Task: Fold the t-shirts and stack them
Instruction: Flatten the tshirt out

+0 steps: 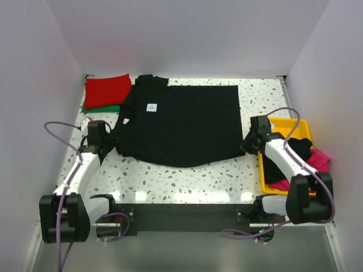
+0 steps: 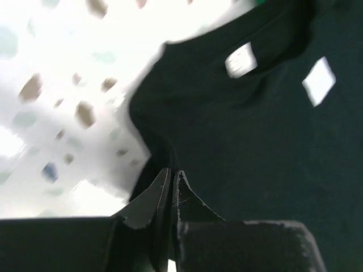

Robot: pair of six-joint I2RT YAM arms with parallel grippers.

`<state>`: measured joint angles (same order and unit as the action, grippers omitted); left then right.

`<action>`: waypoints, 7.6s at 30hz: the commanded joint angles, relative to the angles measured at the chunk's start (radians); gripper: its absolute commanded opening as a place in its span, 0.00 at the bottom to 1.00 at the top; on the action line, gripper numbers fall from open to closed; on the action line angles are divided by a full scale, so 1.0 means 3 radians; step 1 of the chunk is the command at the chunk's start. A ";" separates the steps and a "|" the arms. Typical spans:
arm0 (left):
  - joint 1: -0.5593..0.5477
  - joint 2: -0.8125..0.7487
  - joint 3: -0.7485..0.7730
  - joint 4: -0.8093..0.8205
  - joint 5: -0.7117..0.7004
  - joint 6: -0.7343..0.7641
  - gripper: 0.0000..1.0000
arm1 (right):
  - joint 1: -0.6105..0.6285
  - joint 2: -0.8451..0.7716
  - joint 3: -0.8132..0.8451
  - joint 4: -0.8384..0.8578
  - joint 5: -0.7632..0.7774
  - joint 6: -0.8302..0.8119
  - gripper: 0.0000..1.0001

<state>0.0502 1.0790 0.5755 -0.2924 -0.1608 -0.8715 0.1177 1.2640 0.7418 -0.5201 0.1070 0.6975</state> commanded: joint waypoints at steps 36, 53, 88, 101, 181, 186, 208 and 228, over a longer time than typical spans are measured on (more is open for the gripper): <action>-0.0259 0.0120 -0.0804 0.1486 0.0046 0.0271 0.56 | -0.0009 0.1079 0.0718 0.0706 -0.0352 -0.0106 0.00; -0.0602 0.0571 -0.0430 0.1174 -0.0584 0.0389 0.05 | -0.0004 0.1094 0.0749 0.0716 -0.0444 -0.0106 0.00; -0.0617 -0.1266 -0.0001 -0.0473 0.0408 -0.0184 0.07 | -0.0009 0.1058 0.0897 0.0548 -0.0418 -0.0203 0.00; -0.0576 0.0181 0.0561 0.0222 0.0372 0.0092 0.07 | -0.0009 0.1298 0.1101 0.0496 -0.0454 -0.0203 0.00; -0.0418 0.0321 -0.0655 0.2023 0.1221 0.0036 0.04 | -0.0009 0.1217 0.0953 0.0578 -0.0459 -0.0239 0.00; -0.0428 0.0034 -0.0742 0.1823 0.1093 0.0072 0.13 | -0.0009 0.1191 0.0918 0.0604 -0.0484 -0.0229 0.00; -0.0566 0.1051 -0.0763 0.2759 0.1267 -0.0030 0.63 | -0.0009 0.1222 0.0953 0.0588 -0.0469 -0.0259 0.00; -0.0607 0.0847 -0.0722 0.2662 0.1313 -0.0076 0.23 | -0.0009 0.1232 0.0943 0.0588 -0.0464 -0.0259 0.00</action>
<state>-0.1242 1.3811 0.3328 0.4839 0.2249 -0.8890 0.1173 1.6569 1.0222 -0.3592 -0.0223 0.6346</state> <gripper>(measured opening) 0.246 0.022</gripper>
